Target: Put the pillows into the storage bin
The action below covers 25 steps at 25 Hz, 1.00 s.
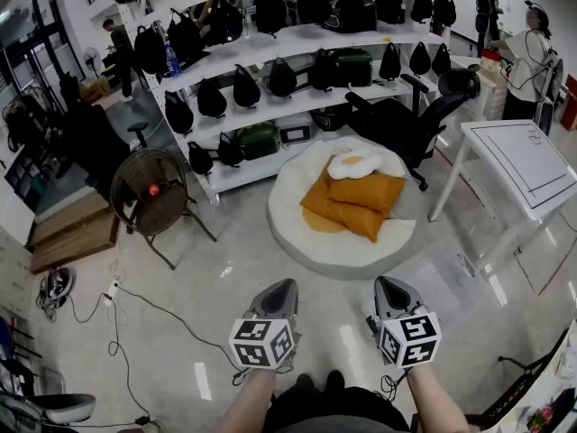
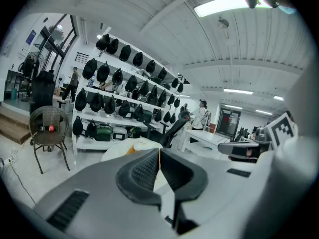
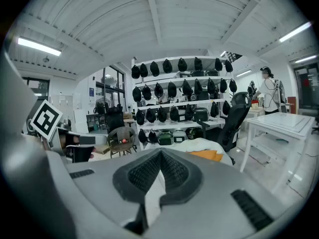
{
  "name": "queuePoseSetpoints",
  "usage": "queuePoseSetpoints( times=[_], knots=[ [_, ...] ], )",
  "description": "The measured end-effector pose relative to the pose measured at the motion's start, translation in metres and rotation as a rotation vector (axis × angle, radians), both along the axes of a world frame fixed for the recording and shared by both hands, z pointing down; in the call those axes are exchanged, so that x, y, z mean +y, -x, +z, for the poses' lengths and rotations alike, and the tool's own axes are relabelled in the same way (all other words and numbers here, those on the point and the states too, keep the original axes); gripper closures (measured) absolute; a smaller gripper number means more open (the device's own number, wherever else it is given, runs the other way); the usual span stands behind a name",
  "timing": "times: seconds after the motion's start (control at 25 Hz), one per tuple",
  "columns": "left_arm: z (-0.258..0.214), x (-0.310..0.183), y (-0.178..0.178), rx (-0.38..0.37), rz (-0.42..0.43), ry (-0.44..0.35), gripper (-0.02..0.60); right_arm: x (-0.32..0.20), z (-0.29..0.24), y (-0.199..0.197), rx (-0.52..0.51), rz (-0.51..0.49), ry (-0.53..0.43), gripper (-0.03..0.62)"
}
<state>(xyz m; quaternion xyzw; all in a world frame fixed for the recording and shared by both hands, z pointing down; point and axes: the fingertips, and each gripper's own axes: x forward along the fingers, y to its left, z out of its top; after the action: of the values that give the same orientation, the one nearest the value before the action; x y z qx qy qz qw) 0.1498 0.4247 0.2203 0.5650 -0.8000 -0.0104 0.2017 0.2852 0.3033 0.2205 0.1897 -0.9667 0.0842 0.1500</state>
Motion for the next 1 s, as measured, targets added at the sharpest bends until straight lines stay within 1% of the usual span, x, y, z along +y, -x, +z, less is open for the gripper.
queuePoseSetpoints(
  times=[0.12,0.2,0.28,0.44,0.48,0.52,0.56,0.64,0.8,0.88,1.0],
  knots=[
    [-0.003,-0.003,-0.005,-0.010,0.001,-0.006,0.564,-0.001,-0.003,-0.002,-0.009,-0.016,-0.002,0.595],
    [0.000,-0.003,-0.013,-0.015,0.004,0.009,0.563,0.000,0.000,-0.009,-0.005,-0.015,0.001,0.594],
    [0.005,-0.002,-0.020,-0.014,0.013,0.024,0.561,0.000,0.004,-0.016,-0.005,-0.003,0.005,0.594],
    [0.006,-0.002,-0.022,-0.007,0.007,0.020,0.558,-0.008,0.005,-0.020,-0.024,0.035,0.005,0.594],
    [0.006,-0.001,-0.023,-0.002,0.006,0.020,0.551,-0.010,0.006,-0.022,-0.023,0.041,0.005,0.594],
    [0.007,-0.001,-0.024,0.003,0.006,0.021,0.521,-0.011,0.007,-0.023,-0.020,0.042,0.008,0.594],
    [0.009,-0.002,-0.024,0.007,0.006,0.024,0.490,-0.012,0.008,-0.023,-0.016,0.037,0.013,0.585],
    [0.012,-0.005,-0.024,0.014,0.003,0.033,0.471,-0.015,0.012,-0.022,-0.006,0.019,0.026,0.533],
    [0.022,-0.012,-0.017,0.031,-0.025,0.065,0.401,-0.022,0.021,-0.017,0.020,-0.011,0.034,0.491],
    [0.024,-0.018,-0.010,0.036,-0.029,0.074,0.394,-0.026,0.024,-0.011,0.027,-0.021,0.032,0.466],
    [0.028,-0.025,0.000,0.042,-0.032,0.078,0.394,-0.031,0.027,-0.001,0.038,-0.036,0.018,0.446]
  ],
)
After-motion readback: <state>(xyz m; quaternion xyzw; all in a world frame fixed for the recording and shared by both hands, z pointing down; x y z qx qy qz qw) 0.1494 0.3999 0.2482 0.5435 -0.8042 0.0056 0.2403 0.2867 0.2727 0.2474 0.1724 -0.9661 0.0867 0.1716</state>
